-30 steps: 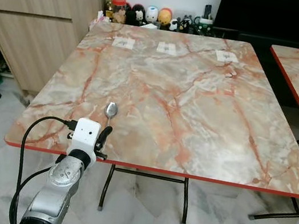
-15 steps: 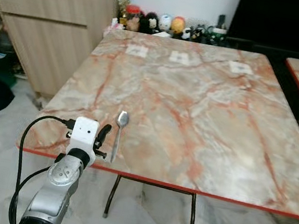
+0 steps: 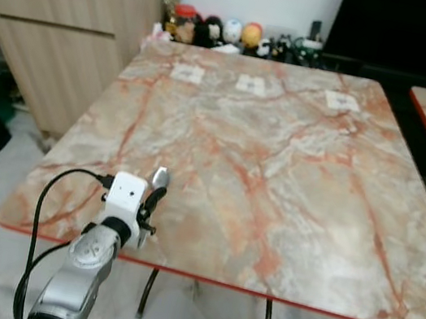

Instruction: Setting the table

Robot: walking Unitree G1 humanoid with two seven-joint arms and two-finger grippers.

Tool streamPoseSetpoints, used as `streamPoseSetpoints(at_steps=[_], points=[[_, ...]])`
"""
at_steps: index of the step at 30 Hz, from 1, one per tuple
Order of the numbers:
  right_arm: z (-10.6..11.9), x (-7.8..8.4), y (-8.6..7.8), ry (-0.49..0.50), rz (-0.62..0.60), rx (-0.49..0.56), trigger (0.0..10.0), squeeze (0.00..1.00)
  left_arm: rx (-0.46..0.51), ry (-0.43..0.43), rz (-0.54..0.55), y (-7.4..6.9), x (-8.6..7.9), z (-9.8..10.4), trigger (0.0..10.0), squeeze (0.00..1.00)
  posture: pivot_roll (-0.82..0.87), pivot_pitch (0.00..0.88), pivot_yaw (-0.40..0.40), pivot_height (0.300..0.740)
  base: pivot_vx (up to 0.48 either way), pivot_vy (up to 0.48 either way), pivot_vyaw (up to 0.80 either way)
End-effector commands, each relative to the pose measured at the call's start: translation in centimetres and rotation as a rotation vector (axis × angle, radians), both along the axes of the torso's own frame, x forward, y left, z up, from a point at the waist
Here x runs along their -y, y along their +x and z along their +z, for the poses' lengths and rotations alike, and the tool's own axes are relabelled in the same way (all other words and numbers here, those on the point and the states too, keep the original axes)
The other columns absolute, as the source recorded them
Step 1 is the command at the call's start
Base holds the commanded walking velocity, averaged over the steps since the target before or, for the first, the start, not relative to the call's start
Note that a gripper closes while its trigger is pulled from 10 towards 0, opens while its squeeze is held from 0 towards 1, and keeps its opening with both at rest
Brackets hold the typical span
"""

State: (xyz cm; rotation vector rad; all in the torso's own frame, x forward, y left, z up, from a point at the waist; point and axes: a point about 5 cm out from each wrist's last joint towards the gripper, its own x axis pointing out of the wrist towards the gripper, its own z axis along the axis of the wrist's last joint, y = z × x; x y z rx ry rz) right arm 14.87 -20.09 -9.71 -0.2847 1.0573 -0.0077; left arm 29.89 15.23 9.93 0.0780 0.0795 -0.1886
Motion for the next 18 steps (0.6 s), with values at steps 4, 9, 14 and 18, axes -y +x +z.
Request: streamPoseSetpoints(at_steps=[4, 9, 14, 18], points=[[0.0, 0.2, -0.2, -0.005, 0.0, -0.009, 10.0, 0.0, -0.029, -0.054, 0.032, 0.8, 0.2, 0.2, 10.0, 1.0, 0.0, 0.033, 0.006, 0.74, 0.0, 0.0, 0.0], [-0.1, 0.2, -0.2, -0.004, -0.005, -0.008, 10.0, 0.0, -0.071, -0.025, 0.007, 2.0, 1.1, 0.3, 10.0, 1.0, -0.01, 0.04, 0.008, 0.74, 0.0, 0.0, 0.0], [-0.1, 0.2, -0.2, -0.005, -0.007, -0.008, 10.0, 0.0, -0.097, 0.006, 0.05, 3.3, 1.1, 0.7, 10.0, 1.0, -0.01, 0.042, 0.011, 0.74, 0.0, 0.0, 0.0], [-0.1, 0.2, -0.2, -0.004, -0.01, -0.007, 10.0, 0.0, -0.111, 0.057, 0.087, 3.8, 0.7, 0.7, 10.0, 1.0, -0.02, 0.04, 0.012, 0.74, 0.0, 0.0, 0.0]])
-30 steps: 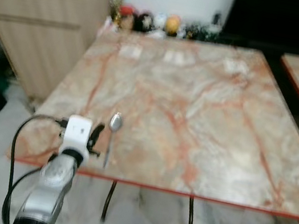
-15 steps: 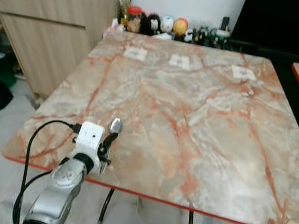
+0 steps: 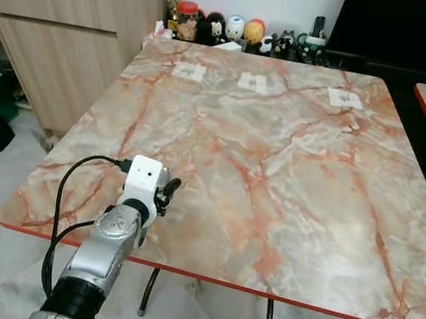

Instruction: Setting the table

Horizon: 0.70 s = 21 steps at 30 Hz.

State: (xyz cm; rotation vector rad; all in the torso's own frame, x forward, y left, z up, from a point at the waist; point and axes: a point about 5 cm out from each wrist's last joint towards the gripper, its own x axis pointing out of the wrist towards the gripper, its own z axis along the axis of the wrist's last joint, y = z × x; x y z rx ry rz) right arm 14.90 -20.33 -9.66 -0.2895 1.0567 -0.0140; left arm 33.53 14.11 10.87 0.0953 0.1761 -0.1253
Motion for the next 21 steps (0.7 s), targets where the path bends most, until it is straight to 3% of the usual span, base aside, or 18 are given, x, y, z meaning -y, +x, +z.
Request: streamPoseSetpoints(at_steps=[1, 3, 4, 10, 15, 21], points=[[-0.1, 0.0, -0.3, 0.003, -0.008, -0.007, 10.0, 0.0, -0.023, 0.048, 0.045, 0.2, -0.8, -0.2, 10.0, 1.0, -0.02, 0.039, 0.012, 0.74, 0.0, 0.0, 0.0], [-0.1, 0.0, -0.2, 0.003, -0.01, -0.007, 10.0, 0.0, -0.031, 0.045, 0.066, 0.1, -1.0, -0.4, 10.0, 1.0, -0.01, 0.04, 0.01, 0.74, 0.0, 0.0, 0.0], [-0.1, 0.0, -0.2, 0.003, -0.01, -0.007, 10.0, 0.0, -0.035, 0.048, 0.076, 0.1, -1.2, -0.5, 10.0, 0.0, -0.01, 0.041, 0.009, 0.74, 0.0, 0.0, 0.0], [-0.1, 0.0, -0.2, 0.003, -0.006, -0.008, 10.0, 0.0, -0.037, 0.045, 0.086, -0.4, -1.7, -0.7, 10.0, 0.0, 0.0, 0.046, 0.01, 0.74, 0.0, 0.0, 0.0], [-0.1, -0.1, -0.3, 0.006, -0.004, -0.008, 10.0, 0.0, -0.068, 0.064, 0.011, -0.7, -0.9, -1.4, 10.0, 0.0, -0.01, 0.046, 0.013, 0.74, 0.0, 0.0, 0.0], [-0.1, -0.2, -0.3, 0.007, -0.01, -0.007, 10.0, 0.0, -0.067, 0.095, 0.009, -0.6, -0.6, -1.5, 10.0, 0.0, -0.01, 0.044, 0.018, 0.74, 0.0, 0.0, 0.0]])
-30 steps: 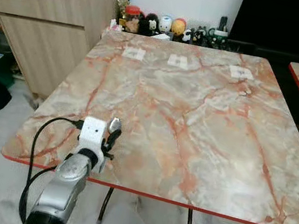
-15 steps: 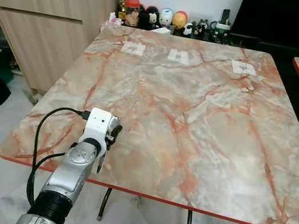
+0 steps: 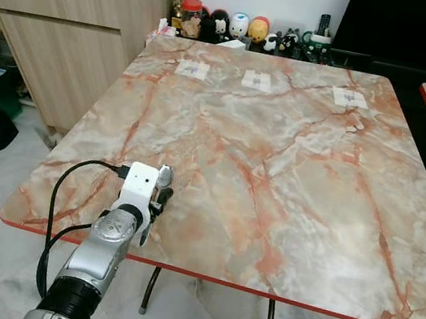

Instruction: Setting the table

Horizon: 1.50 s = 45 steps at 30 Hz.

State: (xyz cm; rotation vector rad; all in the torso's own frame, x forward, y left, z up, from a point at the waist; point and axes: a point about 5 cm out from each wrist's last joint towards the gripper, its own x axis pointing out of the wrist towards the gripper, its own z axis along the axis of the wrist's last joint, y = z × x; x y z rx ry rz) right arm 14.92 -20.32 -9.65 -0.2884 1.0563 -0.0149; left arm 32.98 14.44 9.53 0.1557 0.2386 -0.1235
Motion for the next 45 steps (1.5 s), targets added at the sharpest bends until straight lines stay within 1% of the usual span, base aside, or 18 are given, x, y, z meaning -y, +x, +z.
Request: streamPoseSetpoints(at_steps=[1, 3, 5, 8, 11, 14, 15, 17, 23, 25, 26, 27, 30, 31, 33, 34, 39, 45], points=[[-0.1, -0.1, -0.3, 0.007, -0.009, -0.008, 10.0, 0.0, -0.004, 0.035, 0.016, 0.1, -0.3, -0.1, 10.0, 0.0, -0.01, 0.044, 0.018, 0.74, 0.0, 0.0, 0.0], [-0.1, -0.2, -0.3, 0.007, -0.01, -0.007, 10.0, 0.0, 0.024, 0.039, 0.054, 0.3, -0.7, 0.4, 10.0, 0.0, -0.01, 0.044, 0.017, 0.74, 0.0, 0.0, 0.0], [-0.1, -0.2, -0.3, 0.008, -0.01, -0.007, 10.0, 0.0, 0.032, 0.036, 0.067, 0.4, -0.9, 0.5, 10.0, 0.0, -0.01, 0.044, 0.017, 0.74, 0.0, 0.0, 0.0], [-0.1, -0.1, -0.3, 0.006, -0.01, -0.007, 10.0, 0.0, 0.056, 0.04, 0.115, 0.6, -1.6, 1.0, 10.0, 0.0, -0.01, 0.044, 0.014, 0.74, 0.0, 0.0, 0.0], [-0.1, -0.1, -0.3, 0.006, -0.009, -0.007, 10.0, 0.0, 0.042, 0.039, 0.132, 0.6, -1.9, 0.7, 10.0, 0.0, -0.01, 0.045, 0.014, 0.74, 0.0, 0.0, 0.0], [-0.1, -0.1, -0.3, 0.006, -0.008, -0.007, 10.0, 0.0, 0.001, 0.036, 0.104, 0.4, -1.6, 0.0, 10.0, 0.0, -0.01, 0.045, 0.013, 0.74, 0.0, 0.0, 0.0], [-0.1, -0.1, -0.3, 0.005, -0.008, -0.007, 10.0, 0.0, -0.011, 0.044, 0.075, 0.3, -1.2, -0.4, 10.0, 0.0, -0.01, 0.045, 0.012, 0.74, 0.0, 0.0, 0.0], [-0.1, 0.0, -0.3, 0.005, -0.008, -0.007, 10.0, 0.0, -0.011, 0.049, 0.052, 0.2, -0.9, -0.5, 10.0, 0.0, -0.02, 0.047, 0.012, 0.74, 0.0, 0.0, 0.0], [-0.1, 0.0, -0.3, 0.004, -0.009, -0.008, 10.0, 0.0, -0.036, 0.053, 0.046, 0.0, -0.4, -1.0, 10.0, 0.0, -0.02, 0.047, 0.011, 0.74, 0.0, 0.0, 0.0], [-0.1, 0.0, -0.3, 0.003, -0.009, -0.008, 10.0, 0.0, -0.074, 0.061, 0.027, -0.1, -0.2, -1.5, 10.0, 0.0, -0.02, 0.046, 0.01, 0.74, 0.0, 0.0, 0.0], [-0.1, 0.0, -0.3, 0.003, -0.008, -0.008, 10.0, 0.0, -0.113, 0.069, 0.013, -0.3, -0.1, -2.0, 10.0, 0.0, -0.02, 0.046, 0.01, 0.74, 0.0, 0.0, 0.0], [-0.1, 0.0, -0.3, 0.003, -0.008, -0.008, 10.0, 0.0, -0.119, 0.077, 0.01, -0.3, -0.1, -2.2, 10.0, 0.0, -0.02, 0.047, 0.01, 0.74, 0.0, 0.0, 0.0], [-0.1, 0.0, -0.3, 0.003, -0.007, -0.008, 10.0, 0.0, -0.101, 0.074, 0.032, -0.3, -0.3, -2.0, 10.0, 0.0, -0.02, 0.047, 0.01, 0.74, 0.0, 0.0, 0.0], [-0.1, 0.0, -0.3, 0.003, -0.007, -0.008, 10.0, 0.0, -0.056, 0.072, 0.053, -0.1, -0.5, -1.3, 10.0, 0.0, -0.02, 0.048, 0.009, 0.74, 0.0, 0.0, 0.0], [-0.1, 0.0, -0.3, 0.003, -0.007, -0.008, 10.0, 0.0, -0.022, 0.065, 0.06, 0.0, -0.6, -0.8, 10.0, 0.0, -0.02, 0.048, 0.009, 0.74, 0.0, 0.0, 0.0], [-0.1, 0.0, -0.3, 0.002, -0.007, -0.008, 10.0, 0.0, 0.022, 0.067, 0.065, 0.2, -0.7, -0.1, 10.0, 0.0, -0.02, 0.048, 0.009, 0.74, 0.0, 0.0, 0.0], [-0.1, 0.0, -0.3, 0.003, -0.007, -0.008, 10.0, 0.0, 0.106, 0.095, 0.097, 0.6, -1.3, 1.8, 10.0, 0.0, -0.02, 0.048, 0.012, 0.74, 0.0, 0.0, 0.0], [-0.1, -0.1, -0.3, 0.004, -0.008, -0.009, 10.0, 0.0, 0.135, 0.096, 0.088, 0.3, -1.4, 2.7, 10.0, 0.0, -0.01, 0.048, 0.014, 0.74, 0.0, 0.0, 0.0]])
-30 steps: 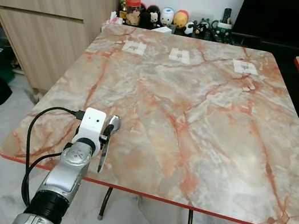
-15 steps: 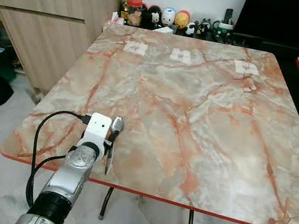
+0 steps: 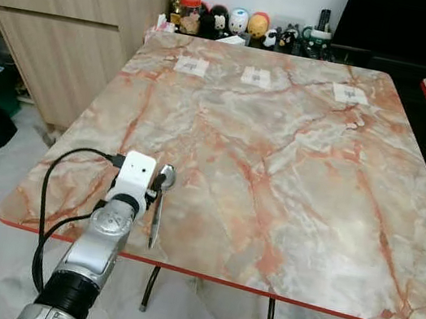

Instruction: Setting the table

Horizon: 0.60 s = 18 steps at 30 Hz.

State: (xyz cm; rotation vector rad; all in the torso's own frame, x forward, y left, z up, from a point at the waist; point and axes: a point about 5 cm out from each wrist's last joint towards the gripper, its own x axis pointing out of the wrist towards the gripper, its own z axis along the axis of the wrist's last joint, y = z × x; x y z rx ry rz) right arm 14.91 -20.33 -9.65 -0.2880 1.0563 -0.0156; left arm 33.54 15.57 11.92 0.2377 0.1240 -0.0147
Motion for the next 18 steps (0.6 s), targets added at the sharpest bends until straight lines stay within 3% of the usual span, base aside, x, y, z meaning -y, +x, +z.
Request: streamPoseSetpoints(at_steps=[1, 4, 6, 11, 18], points=[[-0.1, -0.1, -0.3, 0.004, -0.007, -0.009, 10.0, 0.0, 0.008, 0.01, -0.001, -0.2, -0.3, 0.3, 10.0, 0.0, -0.01, 0.048, 0.014, 0.74, 0.0, 0.0, 0.0], [-0.1, -0.1, -0.3, 0.005, -0.007, -0.009, 10.0, 0.0, -0.009, -0.005, -0.049, -0.5, 0.2, 0.4, 10.0, 0.0, -0.01, 0.048, 0.016, 0.74, 0.0, 0.0, 0.0], [-0.1, -0.1, -0.3, 0.006, -0.006, -0.009, 10.0, 0.0, -0.084, -0.012, -0.172, -1.2, 1.7, 0.2, 10.0, 0.0, -0.01, 0.048, 0.018, 0.74, 0.0, 0.0, 0.0], [-0.1, -0.2, -0.3, 0.007, -0.006, -0.008, 10.0, 0.0, -0.145, -0.012, -0.22, -2.0, 2.7, -0.1, 10.0, 0.0, -0.01, 0.047, 0.019, 0.74, 0.0, 0.0, 0.0], [-0.1, -0.2, -0.2, 0.008, -0.007, -0.007, 10.0, 0.0, -0.217, -0.012, -0.168, -2.7, 2.9, -0.4, 10.0, 0.0, 0.0, 0.042, 0.021, 0.74, 0.0, 0.0, 0.0]])
